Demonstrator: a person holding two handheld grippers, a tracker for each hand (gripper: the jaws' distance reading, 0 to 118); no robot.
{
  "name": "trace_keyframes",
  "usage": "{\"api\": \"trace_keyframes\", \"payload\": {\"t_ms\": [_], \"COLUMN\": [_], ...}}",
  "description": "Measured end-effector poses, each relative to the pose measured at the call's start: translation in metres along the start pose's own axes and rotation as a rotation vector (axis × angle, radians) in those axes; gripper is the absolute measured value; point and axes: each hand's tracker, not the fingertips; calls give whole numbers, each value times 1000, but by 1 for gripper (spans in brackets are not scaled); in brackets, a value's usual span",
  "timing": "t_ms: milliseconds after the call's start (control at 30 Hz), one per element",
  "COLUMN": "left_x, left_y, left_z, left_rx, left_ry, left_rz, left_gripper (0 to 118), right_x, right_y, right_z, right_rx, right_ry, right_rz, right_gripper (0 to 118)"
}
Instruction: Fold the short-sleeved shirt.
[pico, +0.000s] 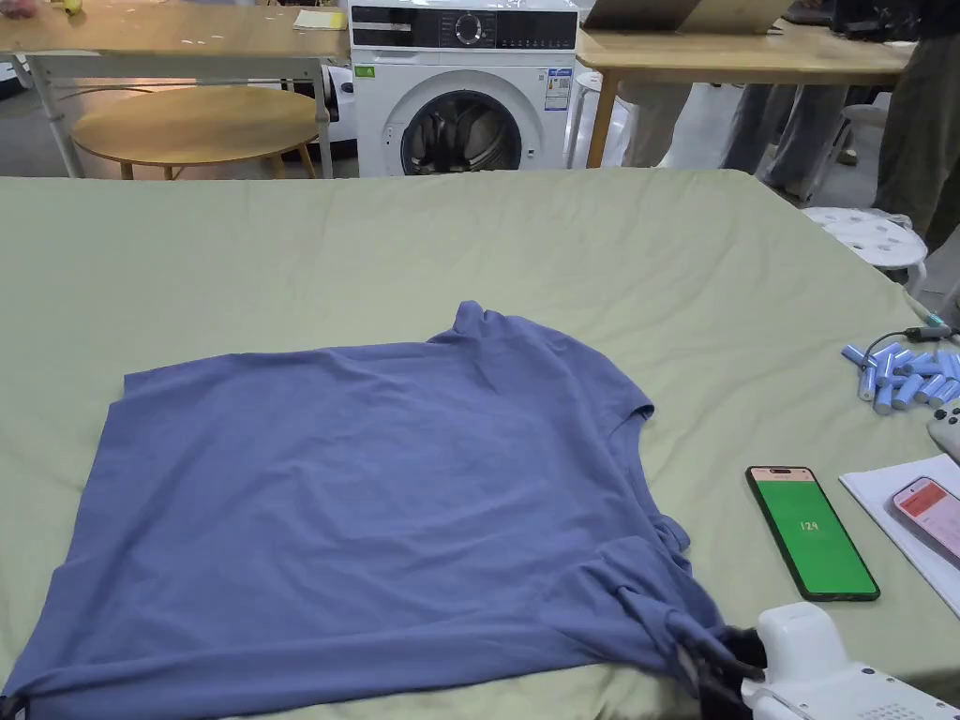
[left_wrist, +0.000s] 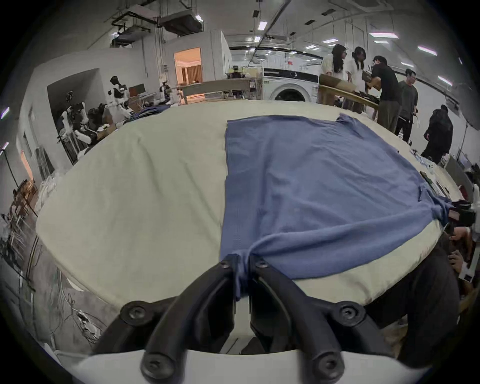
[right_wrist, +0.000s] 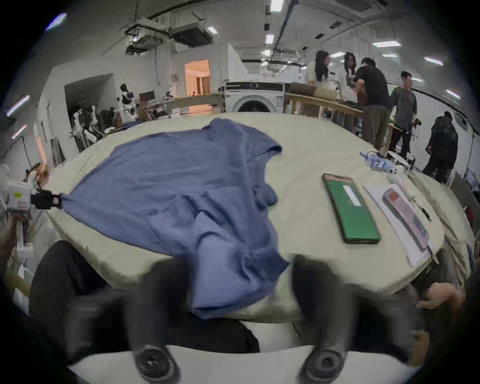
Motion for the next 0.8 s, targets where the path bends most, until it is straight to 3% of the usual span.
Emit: {"api": "trace_keyframes", "payload": {"t_ms": [67,233,433,567,800], "left_x": [3,12,21,26,-3], "left_y": [2,24,93,140,160], "left_z": [4,31,32,-16,-110], "left_rx": [0,25,51,-58,-196], "left_ry": [0,15,17,18,21], "left_rz": [1,24,27,35,160], "left_gripper": [4,3,3,3,3], "right_x": [4,16,14,9,6], "right_y": [-2,30,110,161,178], "right_z": [-11,25,30,-30,-137], "right_rx": [-39,62,154,121,-38], "right_ry": [0,20,-3,-61,-93], "right_rz": [-56,-171,-106,-38,-44], "right_gripper": [5,5,5,5,5]}}
